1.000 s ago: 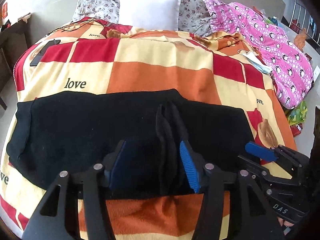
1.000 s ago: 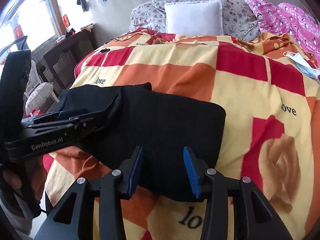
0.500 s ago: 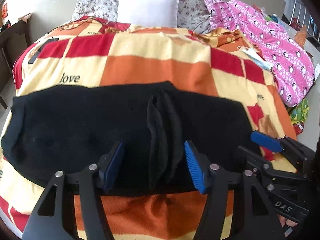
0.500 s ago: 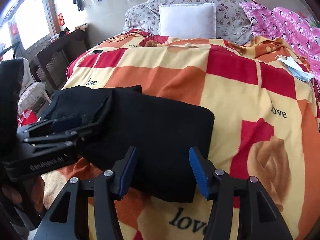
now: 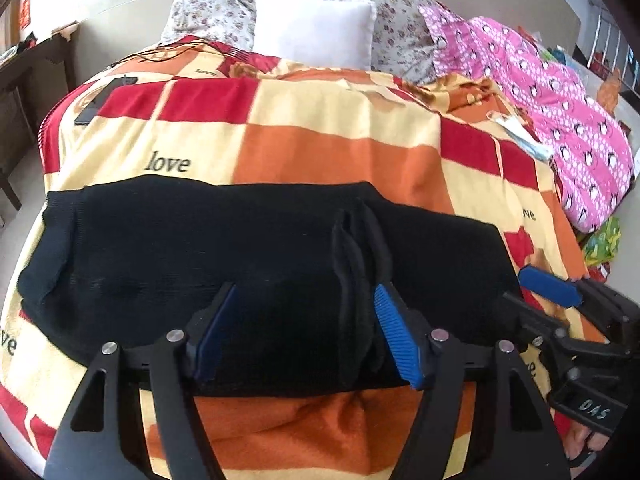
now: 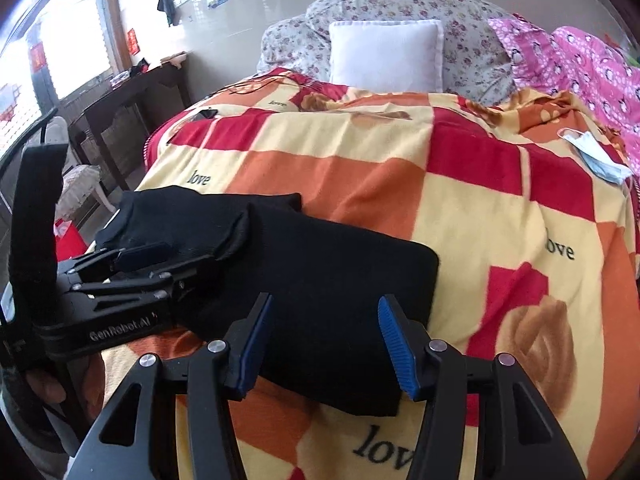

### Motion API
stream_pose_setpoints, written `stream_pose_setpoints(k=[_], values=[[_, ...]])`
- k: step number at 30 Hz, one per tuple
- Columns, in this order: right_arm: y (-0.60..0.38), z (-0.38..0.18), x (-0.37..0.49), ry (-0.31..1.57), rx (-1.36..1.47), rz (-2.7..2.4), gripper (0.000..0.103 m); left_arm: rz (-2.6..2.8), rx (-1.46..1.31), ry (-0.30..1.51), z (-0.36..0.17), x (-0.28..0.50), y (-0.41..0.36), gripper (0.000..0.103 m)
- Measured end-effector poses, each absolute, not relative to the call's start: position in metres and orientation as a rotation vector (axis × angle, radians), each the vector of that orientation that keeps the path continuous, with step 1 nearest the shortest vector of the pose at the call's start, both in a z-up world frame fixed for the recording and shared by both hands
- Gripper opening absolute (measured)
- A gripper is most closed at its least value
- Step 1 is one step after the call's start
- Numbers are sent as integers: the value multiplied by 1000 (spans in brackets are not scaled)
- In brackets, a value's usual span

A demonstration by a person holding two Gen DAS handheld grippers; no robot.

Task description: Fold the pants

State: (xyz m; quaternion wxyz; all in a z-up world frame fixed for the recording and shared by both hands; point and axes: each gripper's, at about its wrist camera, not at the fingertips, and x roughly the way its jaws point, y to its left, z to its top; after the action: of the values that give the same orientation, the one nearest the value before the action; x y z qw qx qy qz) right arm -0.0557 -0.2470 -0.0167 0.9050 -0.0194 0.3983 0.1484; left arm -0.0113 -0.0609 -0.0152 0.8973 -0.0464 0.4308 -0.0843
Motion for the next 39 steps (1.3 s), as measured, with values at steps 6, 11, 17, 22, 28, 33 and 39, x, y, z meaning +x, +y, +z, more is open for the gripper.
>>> stream_pose_setpoints(k=[6, 11, 17, 22, 28, 33, 39], values=[[-227, -28, -49, 855, -58, 335, 55, -143, -116, 886, -12, -16, -44, 69], [-210, -26, -45, 849, -80, 361, 55, -119, -133, 885, -11, -18, -31, 70], [-189, -39, -32, 879, -110, 386, 55, -97, -156, 888, -13, -21, -17, 70], [-178, -40, -30, 877, -143, 379, 56, -76, -184, 892, -13, -22, -4, 71], [-173, -23, -29, 847, -120, 410, 56, -50, -218, 887, -10, -27, 14, 71], [-156, -22, -21, 843, -134, 450, 61, -4, -235, 886, -11, -31, 32, 73], [-142, -41, -10, 894, -147, 448, 63, 33, -256, 899, -16, -35, 51, 73]])
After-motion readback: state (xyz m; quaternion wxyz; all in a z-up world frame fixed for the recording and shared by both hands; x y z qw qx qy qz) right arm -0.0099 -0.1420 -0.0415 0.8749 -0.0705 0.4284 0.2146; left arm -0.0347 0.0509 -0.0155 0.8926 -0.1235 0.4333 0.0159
